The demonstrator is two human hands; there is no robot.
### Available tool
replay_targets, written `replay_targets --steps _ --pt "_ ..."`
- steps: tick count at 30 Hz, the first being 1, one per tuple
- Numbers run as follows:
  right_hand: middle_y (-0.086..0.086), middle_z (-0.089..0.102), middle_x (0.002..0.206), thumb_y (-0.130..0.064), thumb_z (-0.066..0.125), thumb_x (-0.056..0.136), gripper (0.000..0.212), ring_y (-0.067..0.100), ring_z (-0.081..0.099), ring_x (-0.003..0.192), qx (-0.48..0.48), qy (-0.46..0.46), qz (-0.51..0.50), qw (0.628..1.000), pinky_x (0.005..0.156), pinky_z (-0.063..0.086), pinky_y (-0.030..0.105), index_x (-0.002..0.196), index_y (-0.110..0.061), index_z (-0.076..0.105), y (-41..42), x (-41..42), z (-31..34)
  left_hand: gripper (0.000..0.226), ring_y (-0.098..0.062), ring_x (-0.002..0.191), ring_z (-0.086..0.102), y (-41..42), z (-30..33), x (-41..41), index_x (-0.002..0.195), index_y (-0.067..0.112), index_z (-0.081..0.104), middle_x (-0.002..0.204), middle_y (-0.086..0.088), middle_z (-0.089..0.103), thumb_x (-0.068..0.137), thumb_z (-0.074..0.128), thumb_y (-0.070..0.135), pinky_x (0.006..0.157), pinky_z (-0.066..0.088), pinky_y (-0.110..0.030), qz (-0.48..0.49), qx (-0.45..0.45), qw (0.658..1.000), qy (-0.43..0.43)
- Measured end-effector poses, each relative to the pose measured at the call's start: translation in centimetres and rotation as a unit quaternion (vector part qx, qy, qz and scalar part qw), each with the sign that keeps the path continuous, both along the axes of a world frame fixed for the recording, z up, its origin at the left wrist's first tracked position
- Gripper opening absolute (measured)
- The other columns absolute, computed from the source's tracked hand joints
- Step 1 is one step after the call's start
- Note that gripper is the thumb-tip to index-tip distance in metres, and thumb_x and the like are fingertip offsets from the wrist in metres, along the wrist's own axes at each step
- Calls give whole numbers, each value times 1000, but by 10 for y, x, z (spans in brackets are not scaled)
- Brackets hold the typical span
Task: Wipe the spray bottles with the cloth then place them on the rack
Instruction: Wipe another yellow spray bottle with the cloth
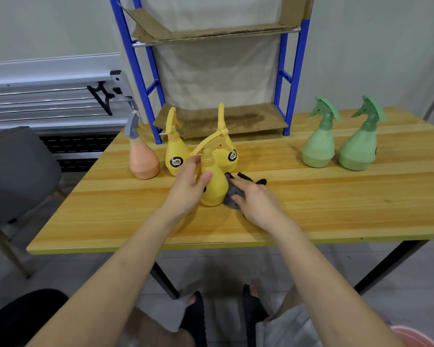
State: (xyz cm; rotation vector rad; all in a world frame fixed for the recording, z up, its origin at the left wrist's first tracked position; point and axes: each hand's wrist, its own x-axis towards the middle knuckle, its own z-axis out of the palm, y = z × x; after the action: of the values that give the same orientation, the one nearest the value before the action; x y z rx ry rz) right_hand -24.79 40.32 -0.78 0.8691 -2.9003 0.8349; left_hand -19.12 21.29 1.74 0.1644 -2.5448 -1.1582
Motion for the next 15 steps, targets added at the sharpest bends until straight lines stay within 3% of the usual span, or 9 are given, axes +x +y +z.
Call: replay_targets --steps 4,6,12,15 --pt "-13 46 155 -33 59 99 51 25 53 133 1 -6 -6 1000 98 51 42 149 -35 46 1 9 -2 77 -18 131 41 14 -9 -1 144 12 45 136 -3 49 88 62 62 110 40 -36 98 -9 994 46" --pt "-14 44 156 -32 60 99 51 23 51 135 -12 -10 3 1000 100 49 42 148 -33 47 3 18 -3 74 -19 126 49 15 -10 -4 141 13 50 132 -1 55 86 66 61 106 46 -41 111 -7 992 61" --pt "-10 56 144 -27 59 99 40 25 58 124 -25 7 -19 999 90 53 41 138 -30 55 0 30 -5 72 -13 123 57 -2 -9 -7 142 23 54 132 6 62 87 56 71 102 51 -46 26 23 999 33" --pt "-10 58 142 -23 57 100 41 28 59 119 -9 3 -16 1000 84 52 39 139 -34 55 -3 14 -1 61 -9 121 60 -10 -5 -5 140 22 56 130 9 66 91 61 60 104 51 -44 -27 53 998 15"
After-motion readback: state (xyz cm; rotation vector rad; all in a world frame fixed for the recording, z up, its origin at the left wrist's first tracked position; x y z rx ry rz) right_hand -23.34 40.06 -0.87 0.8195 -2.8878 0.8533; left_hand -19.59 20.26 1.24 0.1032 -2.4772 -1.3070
